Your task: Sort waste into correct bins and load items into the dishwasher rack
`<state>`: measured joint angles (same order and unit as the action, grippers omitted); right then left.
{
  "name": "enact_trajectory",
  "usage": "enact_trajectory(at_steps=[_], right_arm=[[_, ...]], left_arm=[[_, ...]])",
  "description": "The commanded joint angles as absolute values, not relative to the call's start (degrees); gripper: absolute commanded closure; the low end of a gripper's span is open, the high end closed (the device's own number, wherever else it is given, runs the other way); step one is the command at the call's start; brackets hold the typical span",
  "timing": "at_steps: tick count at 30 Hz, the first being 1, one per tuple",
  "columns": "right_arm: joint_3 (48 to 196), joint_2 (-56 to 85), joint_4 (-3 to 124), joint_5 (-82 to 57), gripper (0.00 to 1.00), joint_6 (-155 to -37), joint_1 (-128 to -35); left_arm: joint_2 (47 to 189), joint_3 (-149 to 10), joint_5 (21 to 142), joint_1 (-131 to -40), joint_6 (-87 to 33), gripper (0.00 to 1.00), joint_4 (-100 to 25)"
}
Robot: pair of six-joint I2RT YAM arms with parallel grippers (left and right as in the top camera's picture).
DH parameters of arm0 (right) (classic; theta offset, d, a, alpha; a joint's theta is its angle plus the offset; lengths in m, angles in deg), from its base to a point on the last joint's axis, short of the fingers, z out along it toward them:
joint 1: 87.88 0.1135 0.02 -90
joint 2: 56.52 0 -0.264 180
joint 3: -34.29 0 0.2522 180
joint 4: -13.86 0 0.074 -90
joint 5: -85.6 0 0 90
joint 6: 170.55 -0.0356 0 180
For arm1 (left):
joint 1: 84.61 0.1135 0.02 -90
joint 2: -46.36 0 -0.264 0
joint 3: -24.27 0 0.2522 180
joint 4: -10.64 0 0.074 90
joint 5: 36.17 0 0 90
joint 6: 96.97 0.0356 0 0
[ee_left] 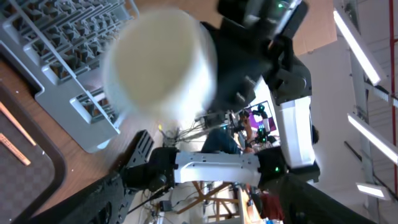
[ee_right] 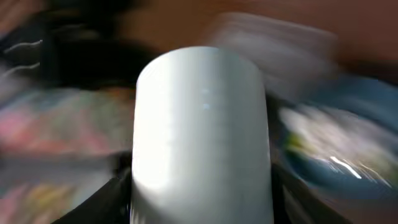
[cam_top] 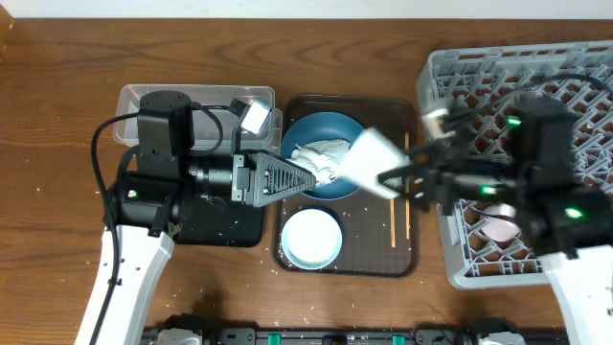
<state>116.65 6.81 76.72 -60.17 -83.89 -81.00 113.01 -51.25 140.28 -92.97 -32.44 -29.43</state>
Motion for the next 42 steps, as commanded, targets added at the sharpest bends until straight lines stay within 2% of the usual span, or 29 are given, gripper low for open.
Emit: enact_trajectory(at_steps=[1, 3, 5, 9, 15, 17, 25, 38, 41, 42], right_arm=[[119.08, 3.33, 83.63, -33.66, 0.49, -92.00, -90.23], [120.08, 2.83, 89.38, -23.34, 0.49, -95.84, -96.72], [120.32, 2.98, 93.29, -18.07, 0.53, -98.71, -103.93], [120.32, 6.17, 95.41, -17.46, 0.54, -100.26, -118.27], [120.32, 15.79, 97.22, -20.37, 0.54, -102.84, -130.60], [120.32, 19.31, 98.19, -22.44, 0.55, -102.79, -131.97], [120.32, 30.78, 98.82, -23.10, 0.46, -103.30, -134.55], [120.32, 32.53, 97.09, -21.42, 0.44, -104.65, -139.23], [120.32, 32.53, 95.69, -21.13, 0.34, -105.00, -139.23], [120.32, 32.53, 95.17, -21.13, 0.35, -105.02, -139.23]], left_arm=[[113.12, -51.97, 140.13, -92.82, -32.11, 0.16, -29.19], [113.12, -51.97, 140.11, -92.82, -32.07, 0.14, -29.19], [113.12, -51.97, 140.11, -92.82, -30.95, 0.13, -29.19], [113.12, -51.97, 140.13, -92.82, -29.95, 0.12, -29.23], [113.12, -51.79, 140.15, -92.82, -29.95, 0.12, -30.08], [113.12, -51.53, 140.13, -92.82, -29.93, 0.11, -30.06], [113.23, -51.44, 139.50, -92.82, -29.93, 0.11, -30.08], [113.23, -51.42, 137.77, -92.82, -29.95, 0.10, -30.06], [113.23, -51.42, 137.79, -92.82, -29.95, 0.11, -30.10], [113.23, -51.42, 137.79, -92.82, -29.95, 0.11, -30.10]])
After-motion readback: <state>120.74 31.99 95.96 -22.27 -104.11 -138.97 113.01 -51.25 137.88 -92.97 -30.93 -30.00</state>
